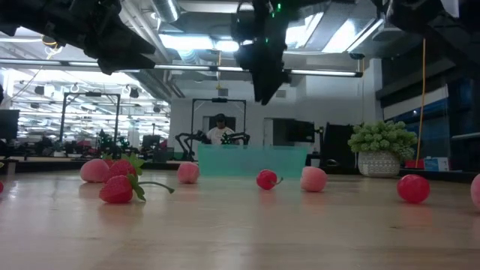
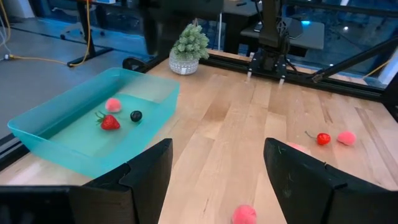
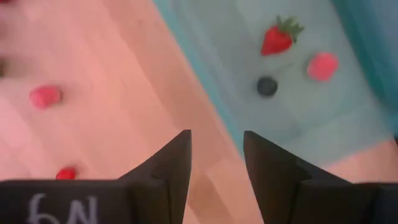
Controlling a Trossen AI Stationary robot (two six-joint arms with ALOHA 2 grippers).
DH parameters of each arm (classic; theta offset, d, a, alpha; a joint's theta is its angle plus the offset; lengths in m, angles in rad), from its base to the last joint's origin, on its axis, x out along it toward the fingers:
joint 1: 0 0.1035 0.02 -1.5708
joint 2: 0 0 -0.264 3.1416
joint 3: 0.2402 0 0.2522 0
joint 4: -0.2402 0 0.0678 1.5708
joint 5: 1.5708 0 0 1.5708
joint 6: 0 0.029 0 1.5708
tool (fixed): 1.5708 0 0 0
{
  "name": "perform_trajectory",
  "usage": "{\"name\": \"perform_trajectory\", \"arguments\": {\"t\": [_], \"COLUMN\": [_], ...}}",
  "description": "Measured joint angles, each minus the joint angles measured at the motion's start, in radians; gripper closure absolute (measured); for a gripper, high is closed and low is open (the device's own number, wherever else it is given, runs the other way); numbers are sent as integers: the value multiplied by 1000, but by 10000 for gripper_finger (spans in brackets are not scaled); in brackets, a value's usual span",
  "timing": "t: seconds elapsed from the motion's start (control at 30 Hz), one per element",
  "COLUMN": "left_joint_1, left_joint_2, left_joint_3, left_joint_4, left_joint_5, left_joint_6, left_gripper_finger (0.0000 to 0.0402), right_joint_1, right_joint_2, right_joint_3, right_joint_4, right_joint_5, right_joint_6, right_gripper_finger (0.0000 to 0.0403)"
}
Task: Pick and placing Produce into tupperware
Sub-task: Put the strawberry into the blue basket
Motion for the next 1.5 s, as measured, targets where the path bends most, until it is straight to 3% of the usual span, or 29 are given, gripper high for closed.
{"name": "perform_trajectory", "arguments": {"t": [0.2,0.37,0.77,0.87,1.0,1.2,1.37,1.5], "left_joint_1": [0,0,0,0,-5,-31,-55,-68], "left_joint_2": [0,0,0,0,0,0,0,0], "left_joint_3": [0,0,0,0,0,0,0,0], "left_joint_4": [0,-1,-5,-5,-4,-5,-14,-15], "left_joint_5": [0,2,5,58,153,173,214,197], "left_joint_6": [0,0,-8,-49,-61,-56,-28,-30], "left_gripper_finger": [156,156,156,156,156,156,156,156], "right_joint_1": [129,205,254,299,360,459,553,619], "right_joint_2": [-29,-66,-175,-189,-249,-466,-661,-765], "right_joint_3": [49,45,45,6,-192,-622,-920,-1108], "right_joint_4": [-99,-101,-142,-137,-61,128,433,664], "right_joint_5": [112,175,187,187,186,187,191,194], "right_joint_6": [-7,-108,24,1,11,182,288,264], "right_gripper_finger": [271,273,273,273,273,273,273,273]}}
